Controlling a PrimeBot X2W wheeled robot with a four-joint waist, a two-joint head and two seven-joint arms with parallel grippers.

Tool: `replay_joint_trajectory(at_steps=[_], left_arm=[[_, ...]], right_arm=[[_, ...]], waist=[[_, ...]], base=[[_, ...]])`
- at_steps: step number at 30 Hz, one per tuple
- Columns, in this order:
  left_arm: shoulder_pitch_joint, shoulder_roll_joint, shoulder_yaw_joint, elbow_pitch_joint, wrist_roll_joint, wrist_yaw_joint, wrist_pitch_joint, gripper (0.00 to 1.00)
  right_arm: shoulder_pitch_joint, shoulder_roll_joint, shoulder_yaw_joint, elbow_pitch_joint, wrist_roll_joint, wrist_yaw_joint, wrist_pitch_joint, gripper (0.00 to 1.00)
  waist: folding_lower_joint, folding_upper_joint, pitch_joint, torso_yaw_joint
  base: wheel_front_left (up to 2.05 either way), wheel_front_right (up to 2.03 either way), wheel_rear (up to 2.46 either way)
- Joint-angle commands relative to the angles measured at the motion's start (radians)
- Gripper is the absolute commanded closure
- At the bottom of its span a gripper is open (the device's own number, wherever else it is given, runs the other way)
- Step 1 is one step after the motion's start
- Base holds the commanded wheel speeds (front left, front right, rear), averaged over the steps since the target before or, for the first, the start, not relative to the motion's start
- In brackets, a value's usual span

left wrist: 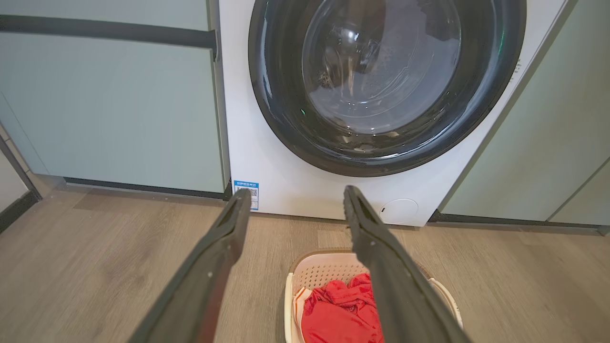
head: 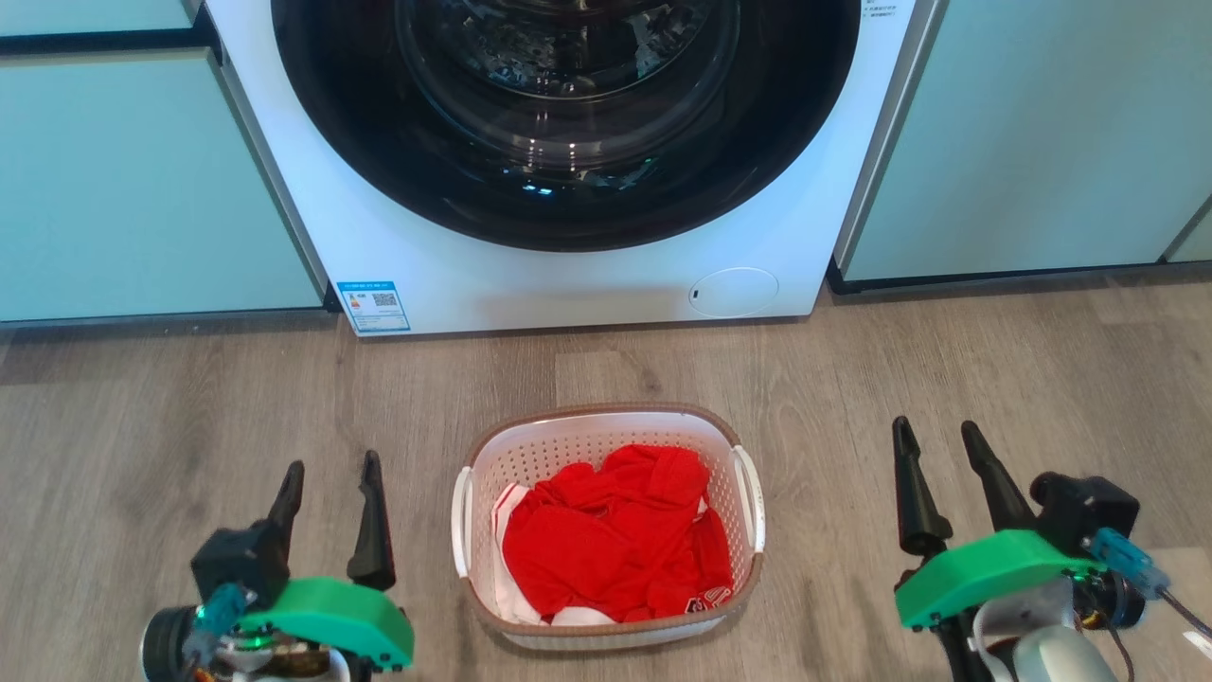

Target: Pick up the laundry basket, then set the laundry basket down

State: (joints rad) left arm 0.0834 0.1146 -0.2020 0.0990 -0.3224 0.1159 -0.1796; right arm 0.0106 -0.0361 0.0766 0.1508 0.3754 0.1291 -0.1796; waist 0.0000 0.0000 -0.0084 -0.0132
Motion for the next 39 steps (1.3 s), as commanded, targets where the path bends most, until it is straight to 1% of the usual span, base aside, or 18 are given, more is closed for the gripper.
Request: replay_joint_trajectory(at_steps=[1, 10, 22, 39], left_arm=[[-0.026, 0.014, 0.019, -0.044, 0.037, 0.009, -0.021, 0.00], [-0.012, 0.008, 0.021, -0.051, 0.133, 0.016, -0.047, 0.00], [0.004, -0.008, 0.037, -0.059, 0.270, 0.009, -0.082, 0.00], [0.005, -0.029, 0.067, -0.046, 0.283, -0.021, -0.082, 0.00]], right_arm=[[-0.009, -0.011, 0.028, -0.041, -0.036, 0.001, -0.022, 0.00], [-0.005, -0.013, 0.044, -0.051, -0.142, 0.001, -0.048, 0.00], [-0.001, -0.014, 0.066, -0.063, -0.279, 0.002, -0.082, 0.00], [-0.003, -0.014, 0.062, -0.054, -0.277, 0.002, -0.082, 0.00]], waist=[[0.0000, 0.0000, 0.001, 0.000], [0.0000, 0.0000, 0.002, -0.003], [0.0000, 0.0000, 0.002, -0.004], [0.0000, 0.0000, 0.005, -0.005]], base=[[0.00, 0.00, 0.00], [0.00, 0.00, 0.00], [0.00, 0.00, 0.00], [0.00, 0.00, 0.00]])
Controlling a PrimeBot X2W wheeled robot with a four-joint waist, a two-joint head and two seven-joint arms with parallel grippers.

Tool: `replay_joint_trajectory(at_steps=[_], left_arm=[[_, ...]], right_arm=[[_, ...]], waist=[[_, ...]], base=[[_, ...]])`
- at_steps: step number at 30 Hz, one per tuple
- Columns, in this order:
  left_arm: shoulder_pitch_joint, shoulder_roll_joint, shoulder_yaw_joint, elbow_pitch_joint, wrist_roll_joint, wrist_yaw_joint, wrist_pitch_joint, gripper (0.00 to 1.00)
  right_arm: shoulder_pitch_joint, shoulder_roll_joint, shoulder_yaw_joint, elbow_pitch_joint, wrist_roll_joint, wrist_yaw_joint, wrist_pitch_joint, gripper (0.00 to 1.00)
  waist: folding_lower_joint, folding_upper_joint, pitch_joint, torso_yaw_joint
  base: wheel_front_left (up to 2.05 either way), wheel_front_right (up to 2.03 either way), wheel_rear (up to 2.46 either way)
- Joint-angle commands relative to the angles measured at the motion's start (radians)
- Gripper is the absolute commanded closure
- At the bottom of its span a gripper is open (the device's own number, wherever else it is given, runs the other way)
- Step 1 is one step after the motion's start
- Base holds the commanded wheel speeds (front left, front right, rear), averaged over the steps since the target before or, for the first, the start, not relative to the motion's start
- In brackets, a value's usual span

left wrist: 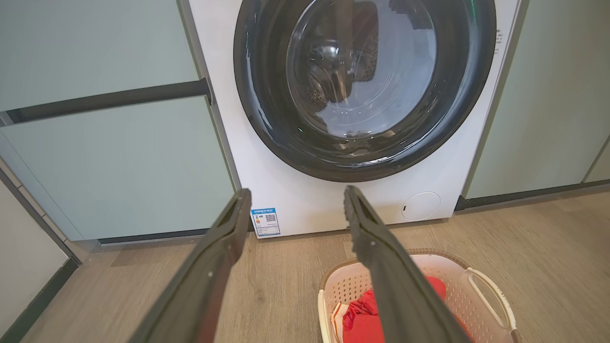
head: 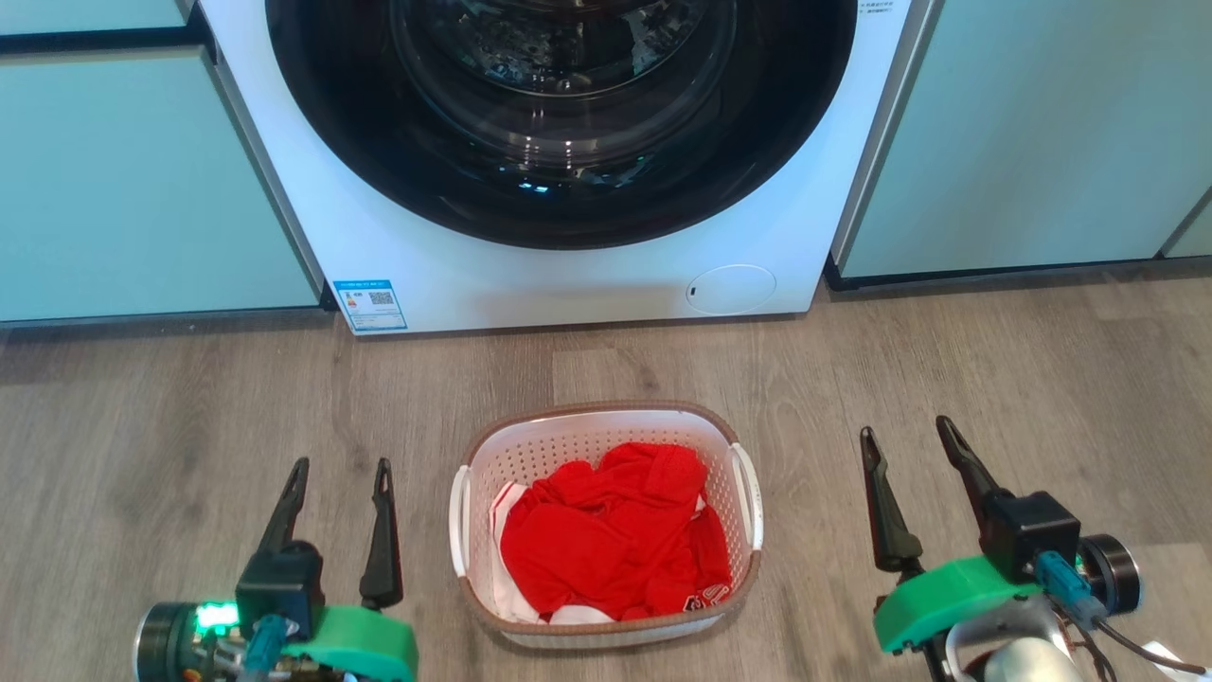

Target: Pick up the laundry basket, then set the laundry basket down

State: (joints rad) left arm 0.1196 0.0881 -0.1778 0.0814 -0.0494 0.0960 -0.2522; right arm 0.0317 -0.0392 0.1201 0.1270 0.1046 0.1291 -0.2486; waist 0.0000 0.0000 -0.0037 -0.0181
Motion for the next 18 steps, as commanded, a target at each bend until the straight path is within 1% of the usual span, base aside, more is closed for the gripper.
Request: replay_joint_trajectory(at_steps=[1, 18], left_arm=[[-0.031, -0.004, 0.044, -0.028, 0.011, -0.002, -0.010, 0.00], [-0.032, -0.014, 0.056, -0.027, 0.020, -0.016, -0.010, 0.00]], right_arm=[[-0.024, -0.011, 0.019, -0.030, -0.006, 0.002, -0.013, 0.00], [-0.026, -0.011, 0.014, -0.032, -0.006, 0.002, -0.013, 0.00]], waist=[[0.0000, 0.0000, 0.000, 0.000], [0.0000, 0.0000, 0.015, 0.001]], base=[[0.00, 0.00, 0.00], [0.00, 0.00, 0.00]])
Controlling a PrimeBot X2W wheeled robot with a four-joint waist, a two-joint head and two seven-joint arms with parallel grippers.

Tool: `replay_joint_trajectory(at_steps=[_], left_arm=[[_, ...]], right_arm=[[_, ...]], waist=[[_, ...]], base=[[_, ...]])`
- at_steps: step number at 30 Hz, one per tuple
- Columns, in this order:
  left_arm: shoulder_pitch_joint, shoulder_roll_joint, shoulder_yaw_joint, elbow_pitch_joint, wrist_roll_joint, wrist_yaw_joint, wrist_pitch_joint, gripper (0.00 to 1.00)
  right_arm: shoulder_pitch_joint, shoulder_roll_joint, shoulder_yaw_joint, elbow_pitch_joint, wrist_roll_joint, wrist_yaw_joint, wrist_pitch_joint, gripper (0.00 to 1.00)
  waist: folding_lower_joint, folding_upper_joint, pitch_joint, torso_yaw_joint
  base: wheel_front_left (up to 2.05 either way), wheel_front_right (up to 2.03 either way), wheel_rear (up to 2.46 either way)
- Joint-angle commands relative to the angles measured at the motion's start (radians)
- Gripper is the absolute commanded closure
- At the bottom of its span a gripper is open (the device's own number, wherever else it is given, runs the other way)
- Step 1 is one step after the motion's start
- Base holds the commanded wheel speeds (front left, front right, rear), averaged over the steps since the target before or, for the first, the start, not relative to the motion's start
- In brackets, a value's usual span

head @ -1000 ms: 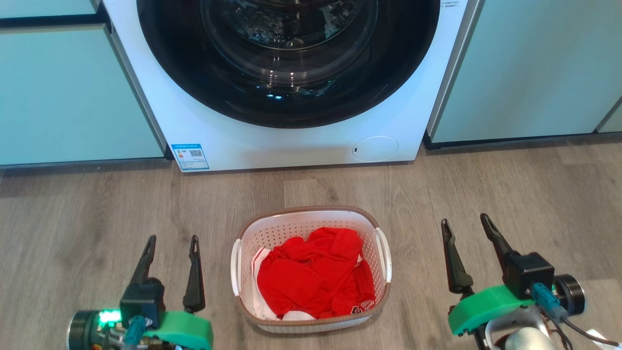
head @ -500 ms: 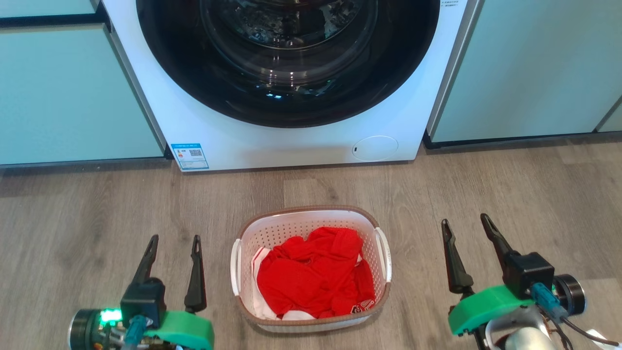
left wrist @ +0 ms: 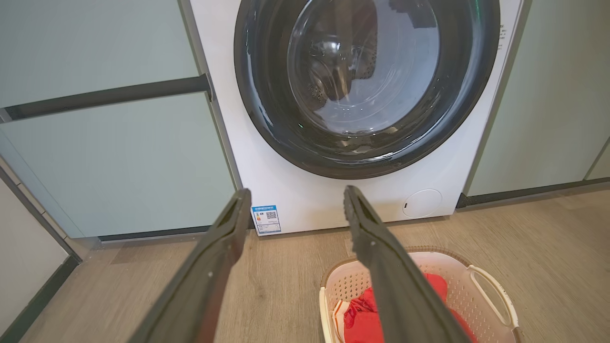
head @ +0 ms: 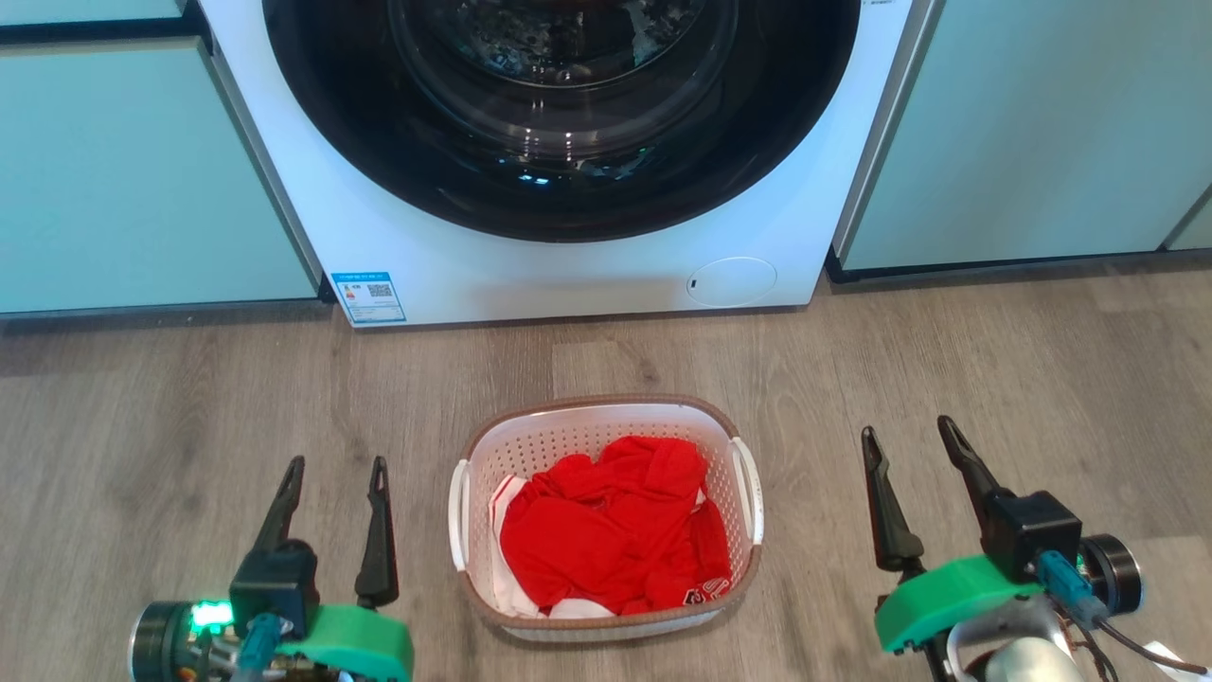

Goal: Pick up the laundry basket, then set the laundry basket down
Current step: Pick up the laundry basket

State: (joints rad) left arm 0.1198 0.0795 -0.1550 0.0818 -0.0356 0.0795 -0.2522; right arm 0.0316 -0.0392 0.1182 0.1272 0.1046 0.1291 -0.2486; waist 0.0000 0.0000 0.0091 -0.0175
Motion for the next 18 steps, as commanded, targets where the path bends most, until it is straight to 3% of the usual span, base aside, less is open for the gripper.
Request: replay_joint_trajectory(at_steps=[1, 9, 18], left_arm=[[-0.032, -0.006, 0.034, -0.028, 0.006, 0.000, -0.010, 0.00], [-0.053, -0.010, 0.033, -0.019, 0.002, -0.011, -0.010, 0.00], [-0.155, -0.018, 0.045, 0.059, -0.030, -0.047, -0.010, 0.00]], right_arm=[[-0.026, -0.011, 0.015, -0.032, -0.005, 0.002, -0.013, 0.00], [-0.046, -0.011, 0.010, -0.025, -0.003, 0.002, -0.013, 0.00], [-0.146, -0.011, -0.005, 0.043, -0.016, 0.002, -0.013, 0.00]], waist=[[0.0000, 0.0000, 0.004, 0.000], [0.0000, 0.0000, 0.050, 0.005], [0.0000, 0.0000, 0.189, 0.021]], base=[[0.00, 0.00, 0.00], [0.00, 0.00, 0.00], [0.00, 0.00, 0.00]])
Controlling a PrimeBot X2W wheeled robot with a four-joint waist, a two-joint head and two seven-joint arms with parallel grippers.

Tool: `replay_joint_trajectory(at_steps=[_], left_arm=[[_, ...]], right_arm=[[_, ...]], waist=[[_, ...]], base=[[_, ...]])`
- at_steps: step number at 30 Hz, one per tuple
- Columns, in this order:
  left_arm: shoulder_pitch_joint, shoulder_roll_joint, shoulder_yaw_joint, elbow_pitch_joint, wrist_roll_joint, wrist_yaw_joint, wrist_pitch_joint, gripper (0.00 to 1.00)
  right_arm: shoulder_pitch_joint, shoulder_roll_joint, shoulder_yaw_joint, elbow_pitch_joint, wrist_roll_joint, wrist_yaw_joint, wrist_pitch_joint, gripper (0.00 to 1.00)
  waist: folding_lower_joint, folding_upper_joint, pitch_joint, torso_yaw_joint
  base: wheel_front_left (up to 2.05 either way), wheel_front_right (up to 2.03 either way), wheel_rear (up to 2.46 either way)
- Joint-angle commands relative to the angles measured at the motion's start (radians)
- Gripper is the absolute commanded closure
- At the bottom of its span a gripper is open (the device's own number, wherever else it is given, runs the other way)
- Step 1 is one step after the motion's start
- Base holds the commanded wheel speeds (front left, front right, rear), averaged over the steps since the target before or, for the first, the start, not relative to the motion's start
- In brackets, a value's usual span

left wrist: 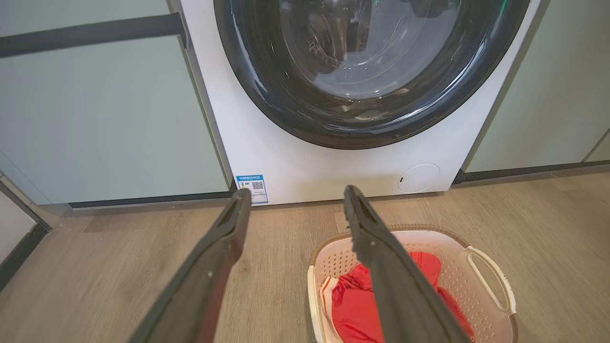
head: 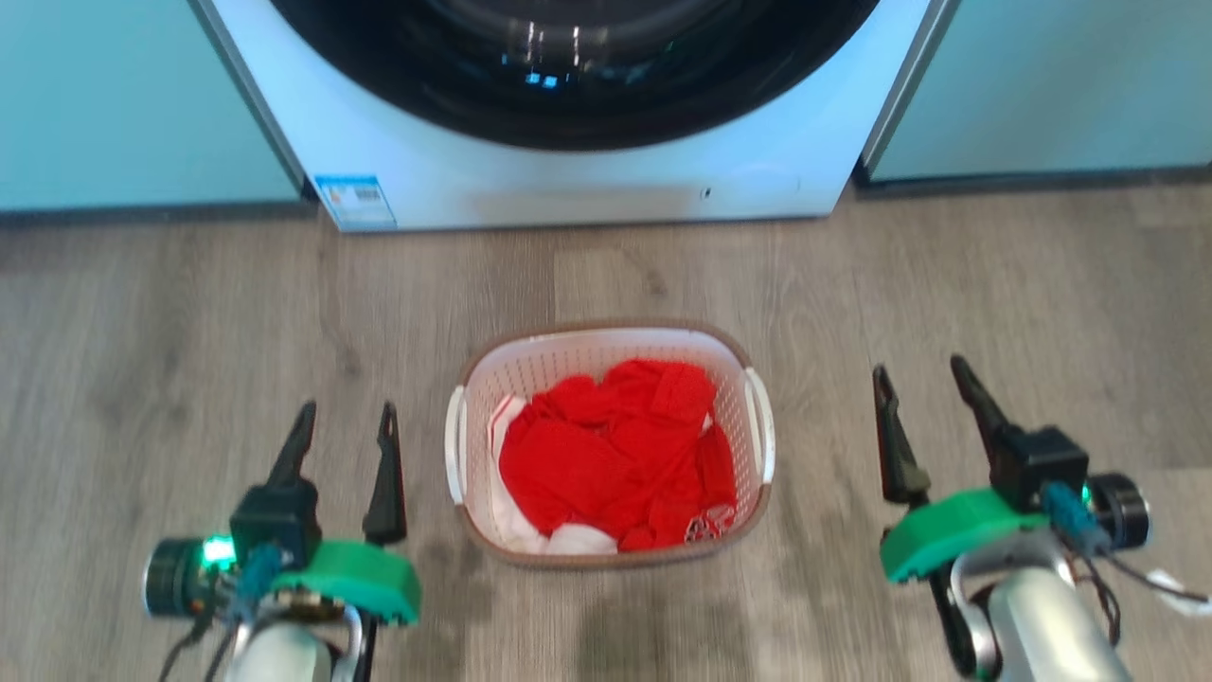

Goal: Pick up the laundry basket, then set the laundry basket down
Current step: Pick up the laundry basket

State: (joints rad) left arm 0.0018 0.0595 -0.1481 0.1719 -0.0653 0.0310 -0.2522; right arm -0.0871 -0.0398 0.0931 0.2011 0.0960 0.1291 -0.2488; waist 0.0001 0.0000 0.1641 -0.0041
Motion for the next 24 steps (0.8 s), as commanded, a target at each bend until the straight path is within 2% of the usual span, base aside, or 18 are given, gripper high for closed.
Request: replay_joint_trajectory(at_steps=[1, 13, 24], left_arm=[[-0.055, 0.000, 0.040, -0.022, -0.007, -0.003, -0.010, 0.00], [-0.290, -0.009, 0.024, 0.139, -0.039, -0.046, -0.010, 0.00], [-0.494, -0.009, -0.022, 0.301, -0.107, -0.034, -0.010, 0.00]], right_arm=[[-0.042, -0.010, 0.016, -0.019, -0.009, 0.002, -0.013, 0.00], [-0.238, -0.010, -0.021, 0.118, -0.037, 0.002, -0.013, 0.00], [-0.403, -0.010, -0.044, 0.199, -0.067, 0.002, -0.013, 0.00]], waist=[[-0.0001, 0.0000, 0.052, 0.011], [-0.0001, 0.0000, 0.310, 0.040], [-0.0001, 0.0000, 0.518, 0.062]], base=[[0.00, 0.00, 0.00], [0.00, 0.00, 0.00], [0.00, 0.00, 0.00]])
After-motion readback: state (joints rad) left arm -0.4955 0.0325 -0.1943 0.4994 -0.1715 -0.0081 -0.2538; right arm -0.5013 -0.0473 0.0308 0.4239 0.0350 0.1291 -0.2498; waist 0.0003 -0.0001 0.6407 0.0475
